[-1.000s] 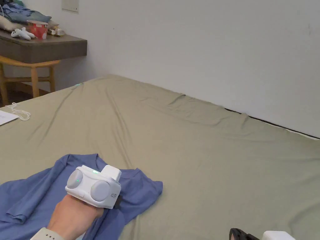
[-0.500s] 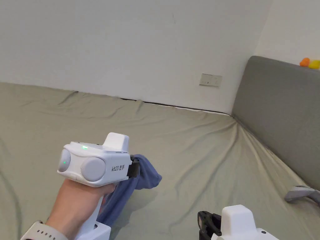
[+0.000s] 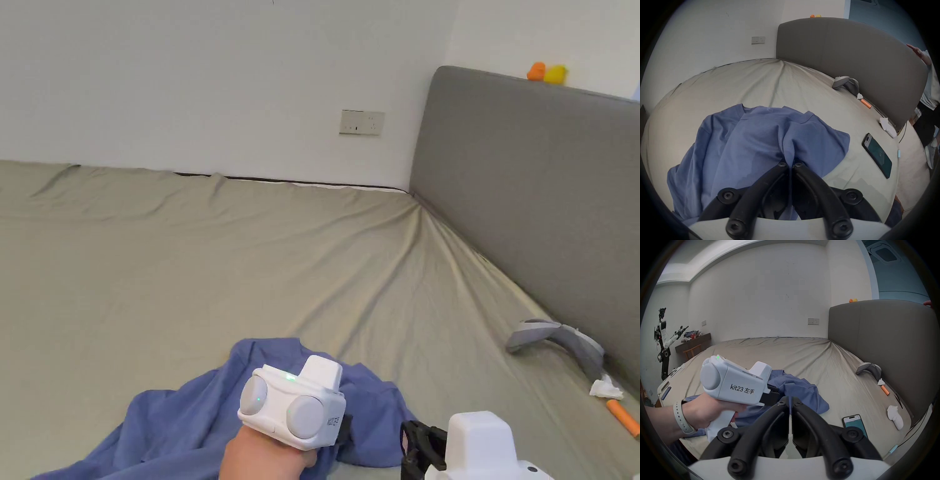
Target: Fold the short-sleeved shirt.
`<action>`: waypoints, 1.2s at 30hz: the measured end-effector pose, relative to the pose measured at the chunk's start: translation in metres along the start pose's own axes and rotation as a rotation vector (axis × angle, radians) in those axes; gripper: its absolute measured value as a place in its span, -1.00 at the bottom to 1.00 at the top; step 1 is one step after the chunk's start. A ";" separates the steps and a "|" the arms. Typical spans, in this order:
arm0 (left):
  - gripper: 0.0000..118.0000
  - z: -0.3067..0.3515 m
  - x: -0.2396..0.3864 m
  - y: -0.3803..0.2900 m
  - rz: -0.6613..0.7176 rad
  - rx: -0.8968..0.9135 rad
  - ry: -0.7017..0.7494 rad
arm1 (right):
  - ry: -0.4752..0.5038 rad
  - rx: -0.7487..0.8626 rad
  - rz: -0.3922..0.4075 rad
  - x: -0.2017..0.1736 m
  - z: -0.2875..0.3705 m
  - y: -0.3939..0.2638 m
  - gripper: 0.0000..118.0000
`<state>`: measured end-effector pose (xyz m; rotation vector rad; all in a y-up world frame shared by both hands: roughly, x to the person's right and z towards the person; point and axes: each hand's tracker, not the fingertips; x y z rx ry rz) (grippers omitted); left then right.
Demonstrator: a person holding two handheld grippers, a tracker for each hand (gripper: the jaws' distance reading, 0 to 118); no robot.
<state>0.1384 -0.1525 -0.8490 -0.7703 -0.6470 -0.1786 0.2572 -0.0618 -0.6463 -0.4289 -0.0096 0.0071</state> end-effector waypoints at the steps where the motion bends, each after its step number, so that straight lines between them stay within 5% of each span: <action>1: -0.91 0.002 -0.006 0.005 0.007 0.028 0.019 | 0.003 0.004 0.002 0.000 0.000 0.000 -0.96; 2: -0.63 0.009 -0.010 0.005 0.035 0.075 0.017 | 0.005 0.004 0.002 -0.001 0.001 0.001 -0.96; 3: 0.13 0.022 -0.015 0.006 0.070 0.114 -0.022 | 0.013 0.005 -0.002 -0.002 0.002 0.001 -0.96; 4: 0.55 0.036 -0.019 0.007 0.089 0.123 -0.048 | 0.021 0.006 -0.004 -0.003 0.003 0.002 -0.96; 5: 0.65 0.065 -0.018 0.009 0.101 0.157 -0.056 | 0.027 0.010 -0.001 -0.005 0.004 0.003 -0.96; 7: 0.34 0.114 -0.022 0.000 0.093 0.269 -0.011 | 0.037 0.022 0.008 -0.011 0.008 0.006 -0.96; 11: 0.25 0.212 -0.034 -0.049 0.075 0.406 0.105 | 0.085 0.043 0.009 -0.027 0.017 0.007 -0.96; 13: -0.77 0.249 -0.042 -0.083 0.077 0.422 0.119 | 0.099 0.043 0.022 -0.037 0.019 0.007 -0.96; 14: -1.00 0.261 -0.048 -0.098 0.056 0.372 0.161 | 0.112 0.042 0.043 -0.043 0.020 0.007 -0.96; 20: -1.00 0.302 -0.109 -0.181 0.083 0.172 0.273 | 0.154 0.038 0.093 -0.076 0.024 0.006 -0.96; 24: -1.00 0.325 -0.209 -0.214 0.301 0.147 0.478 | 0.166 0.029 0.131 -0.087 0.025 0.005 -0.96; 29: -1.00 0.332 -0.300 -0.234 0.574 0.013 0.523 | 0.160 0.013 0.143 -0.089 0.021 0.001 -0.96; 33: 0.20 0.315 -0.304 -0.237 0.538 -0.053 0.573 | 0.153 -0.006 0.139 -0.086 0.014 -0.002 -0.96; 36: 0.22 0.295 -0.299 -0.237 0.514 -0.093 0.567 | 0.149 -0.012 0.133 -0.084 0.013 -0.003 -0.96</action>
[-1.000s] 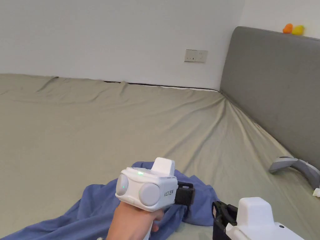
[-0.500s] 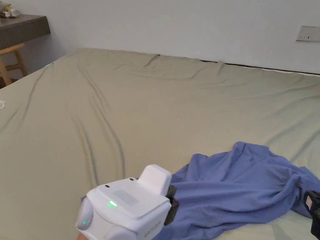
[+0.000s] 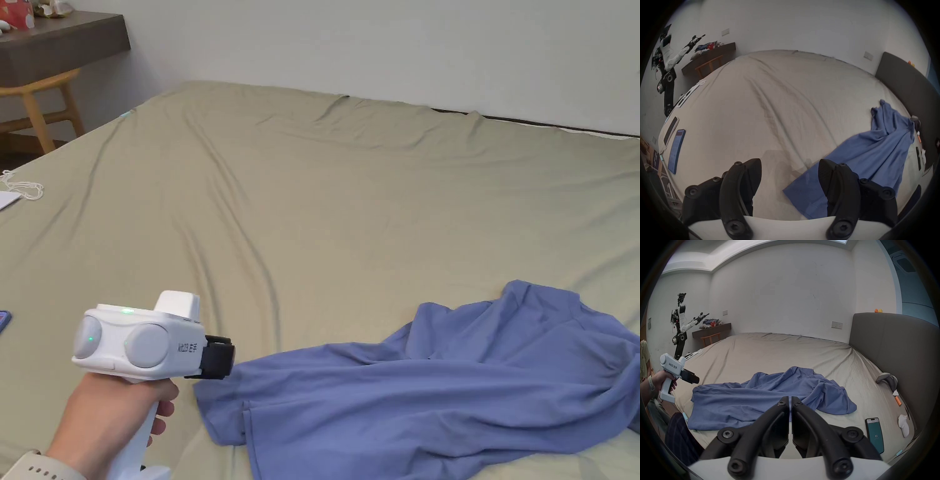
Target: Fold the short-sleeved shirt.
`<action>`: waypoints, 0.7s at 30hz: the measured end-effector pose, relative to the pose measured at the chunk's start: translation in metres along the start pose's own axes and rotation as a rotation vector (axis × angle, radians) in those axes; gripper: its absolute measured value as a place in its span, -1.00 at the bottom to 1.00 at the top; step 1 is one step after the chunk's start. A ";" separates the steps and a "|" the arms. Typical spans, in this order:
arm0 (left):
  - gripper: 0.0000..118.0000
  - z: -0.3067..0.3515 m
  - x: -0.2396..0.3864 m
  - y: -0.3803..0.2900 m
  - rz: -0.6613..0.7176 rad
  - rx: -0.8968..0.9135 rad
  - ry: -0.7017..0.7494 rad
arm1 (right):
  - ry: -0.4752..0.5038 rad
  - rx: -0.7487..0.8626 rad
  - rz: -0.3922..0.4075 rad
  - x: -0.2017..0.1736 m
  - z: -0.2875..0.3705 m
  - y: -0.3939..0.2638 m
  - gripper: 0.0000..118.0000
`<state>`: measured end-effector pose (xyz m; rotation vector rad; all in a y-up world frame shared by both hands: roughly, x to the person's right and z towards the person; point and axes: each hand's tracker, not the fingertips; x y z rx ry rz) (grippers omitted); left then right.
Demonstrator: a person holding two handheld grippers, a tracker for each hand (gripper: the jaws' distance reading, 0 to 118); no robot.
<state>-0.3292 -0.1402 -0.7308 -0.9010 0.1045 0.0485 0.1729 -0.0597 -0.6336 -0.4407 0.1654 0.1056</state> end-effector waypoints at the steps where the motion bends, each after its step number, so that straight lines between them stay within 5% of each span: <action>1: 0.22 -0.003 0.004 -0.001 0.002 -0.011 0.002 | 0.000 -0.001 -0.004 0.001 0.000 0.000 -0.96; 5: 0.16 -0.007 0.016 -0.011 -0.004 -0.064 -0.047 | -0.007 0.000 -0.008 0.005 0.003 0.000 -0.96; 7: -0.32 -0.012 0.025 -0.019 -0.103 -0.131 -0.034 | -0.009 0.001 -0.016 0.009 0.003 -0.001 -0.96; 8: -0.40 -0.011 0.029 -0.023 -0.159 -0.098 0.024 | -0.011 0.000 -0.020 0.012 0.003 -0.001 -0.96; 9: -0.99 0.002 0.033 -0.024 -0.147 -0.055 0.017 | -0.017 -0.002 -0.024 0.014 0.003 -0.001 -0.96; 14: -1.00 0.021 0.049 -0.016 -0.232 -0.061 0.027 | -0.047 -0.007 -0.046 0.043 -0.001 0.005 -0.95; 18: -1.00 0.049 0.048 -0.003 -0.184 0.049 -0.026 | -0.247 -0.047 0.011 0.109 -0.032 0.002 -0.95; 21: -1.00 0.057 0.051 0.004 -0.221 0.080 -0.026 | -0.283 -0.147 -0.090 0.168 -0.074 -0.011 -0.93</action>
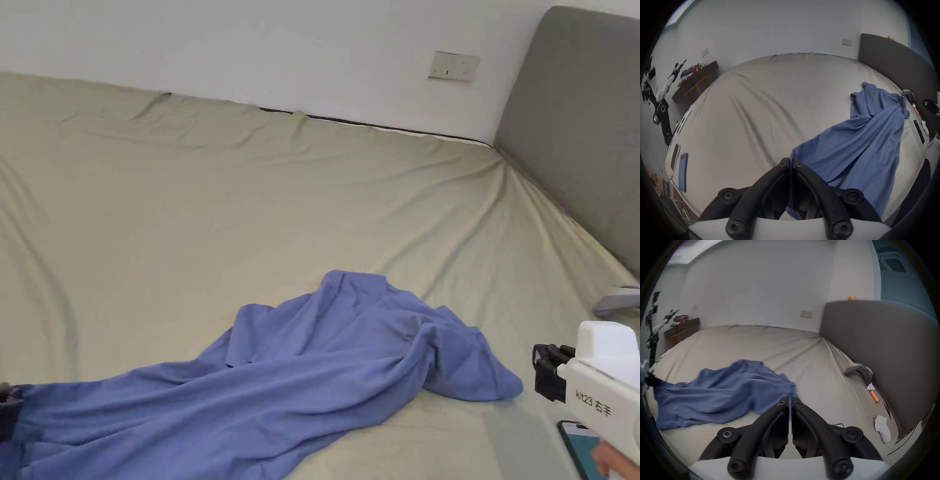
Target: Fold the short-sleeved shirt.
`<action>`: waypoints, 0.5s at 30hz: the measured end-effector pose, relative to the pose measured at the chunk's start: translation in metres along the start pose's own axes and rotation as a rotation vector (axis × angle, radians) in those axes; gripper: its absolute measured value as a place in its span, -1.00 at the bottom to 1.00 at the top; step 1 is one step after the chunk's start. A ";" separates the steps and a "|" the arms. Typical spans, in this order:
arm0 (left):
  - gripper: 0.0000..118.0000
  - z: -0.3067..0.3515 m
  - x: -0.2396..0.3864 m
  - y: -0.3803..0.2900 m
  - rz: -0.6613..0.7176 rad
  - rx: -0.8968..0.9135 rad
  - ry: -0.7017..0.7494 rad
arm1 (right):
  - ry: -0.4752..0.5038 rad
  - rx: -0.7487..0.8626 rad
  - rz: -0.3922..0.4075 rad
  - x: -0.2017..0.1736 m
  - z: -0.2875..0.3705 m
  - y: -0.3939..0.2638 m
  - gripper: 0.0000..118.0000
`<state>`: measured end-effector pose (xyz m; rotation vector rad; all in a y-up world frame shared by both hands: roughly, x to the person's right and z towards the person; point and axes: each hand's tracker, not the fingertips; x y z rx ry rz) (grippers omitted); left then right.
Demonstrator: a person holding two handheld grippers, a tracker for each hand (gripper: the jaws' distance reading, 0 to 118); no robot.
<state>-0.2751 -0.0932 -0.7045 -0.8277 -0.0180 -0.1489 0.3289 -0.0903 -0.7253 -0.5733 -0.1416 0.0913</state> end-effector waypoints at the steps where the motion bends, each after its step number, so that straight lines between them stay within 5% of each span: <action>1: -1.00 0.001 0.001 0.001 0.002 0.008 0.001 | 0.004 -0.040 -0.026 0.010 -0.017 -0.001 -0.90; 2: -1.00 0.002 0.002 0.003 0.003 0.016 0.001 | 0.006 -0.072 -0.039 0.016 -0.037 -0.002 -0.90; 5: -1.00 -0.006 0.001 0.003 0.014 0.018 -0.014 | 0.025 -0.156 -0.069 0.022 -0.086 -0.012 0.39; 6: -1.00 -0.008 0.002 0.004 0.017 0.015 -0.017 | 0.037 -0.188 -0.084 0.017 -0.099 -0.014 0.68; 7: -1.00 -0.008 0.003 0.004 0.015 0.015 -0.016 | 0.043 -0.213 -0.103 0.016 -0.110 -0.017 0.68; 10: -1.00 -0.015 0.003 0.003 0.015 0.011 -0.014 | 0.018 -0.258 -0.100 0.010 -0.130 -0.024 0.64; 11: -1.00 -0.016 0.003 0.004 0.019 0.011 -0.014 | 0.013 -0.269 -0.095 0.009 -0.133 -0.026 0.43; 13: -1.00 -0.021 0.003 0.002 0.022 0.010 -0.012 | 0.027 -0.299 -0.127 0.014 -0.135 -0.029 -0.73; 15: -1.00 -0.027 0.001 0.003 0.025 0.010 -0.010 | 0.036 -0.273 -0.208 0.014 -0.124 -0.029 -0.86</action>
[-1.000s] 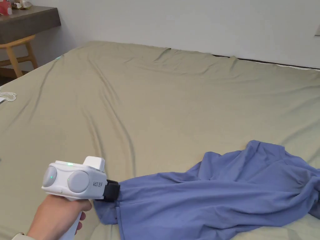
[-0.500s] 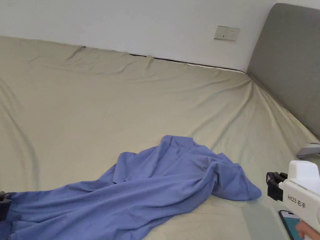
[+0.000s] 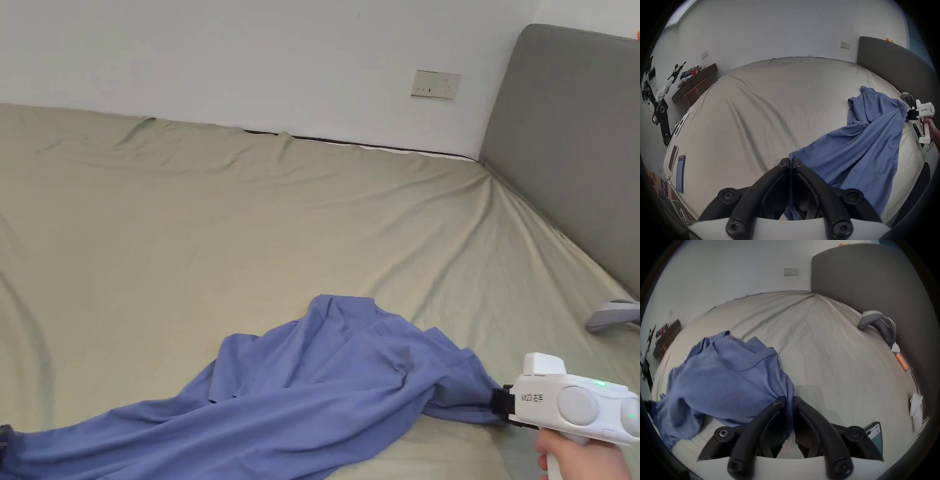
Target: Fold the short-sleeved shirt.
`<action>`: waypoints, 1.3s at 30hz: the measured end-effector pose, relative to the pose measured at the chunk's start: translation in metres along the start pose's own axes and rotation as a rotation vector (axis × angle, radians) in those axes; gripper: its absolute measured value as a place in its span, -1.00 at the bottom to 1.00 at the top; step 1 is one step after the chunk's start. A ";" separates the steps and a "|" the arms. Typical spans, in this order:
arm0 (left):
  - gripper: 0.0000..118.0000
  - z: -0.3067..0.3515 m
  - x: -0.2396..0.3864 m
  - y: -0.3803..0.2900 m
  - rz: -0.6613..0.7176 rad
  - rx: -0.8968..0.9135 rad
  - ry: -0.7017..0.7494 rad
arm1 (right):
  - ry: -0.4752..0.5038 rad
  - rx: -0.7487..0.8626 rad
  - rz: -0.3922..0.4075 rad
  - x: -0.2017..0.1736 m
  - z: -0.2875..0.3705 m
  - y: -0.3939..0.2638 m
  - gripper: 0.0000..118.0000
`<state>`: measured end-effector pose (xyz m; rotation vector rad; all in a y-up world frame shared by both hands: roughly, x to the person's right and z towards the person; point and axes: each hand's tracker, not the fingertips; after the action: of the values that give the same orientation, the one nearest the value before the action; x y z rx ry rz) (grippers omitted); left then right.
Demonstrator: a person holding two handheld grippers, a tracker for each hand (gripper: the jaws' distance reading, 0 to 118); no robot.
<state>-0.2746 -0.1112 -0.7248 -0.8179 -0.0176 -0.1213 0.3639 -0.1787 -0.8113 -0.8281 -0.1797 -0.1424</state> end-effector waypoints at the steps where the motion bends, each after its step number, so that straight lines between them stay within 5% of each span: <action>1: -1.00 -0.004 -0.001 -0.001 0.006 -0.005 -0.008 | 0.002 -0.005 0.007 0.000 0.002 0.001 -0.87; 7: -1.00 -0.004 -0.018 0.021 -0.013 0.053 0.050 | 0.037 0.139 0.097 -0.007 0.058 0.037 -0.91; 16: -1.00 0.054 -0.041 0.147 -0.023 0.314 0.127 | 0.104 0.360 0.169 -0.036 0.157 0.156 -0.91; 32: -1.00 0.153 -0.098 0.387 0.182 0.757 0.162 | 0.089 0.868 0.084 -0.085 0.339 0.365 -0.91; 39: -1.00 0.115 -0.078 0.435 0.139 0.742 0.212 | 0.014 0.812 0.074 -0.101 0.297 0.413 -0.91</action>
<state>-0.2986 0.2744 -0.9671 -0.0617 0.1853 -0.0609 0.3157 0.3230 -0.9330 -0.0242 -0.1732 0.0015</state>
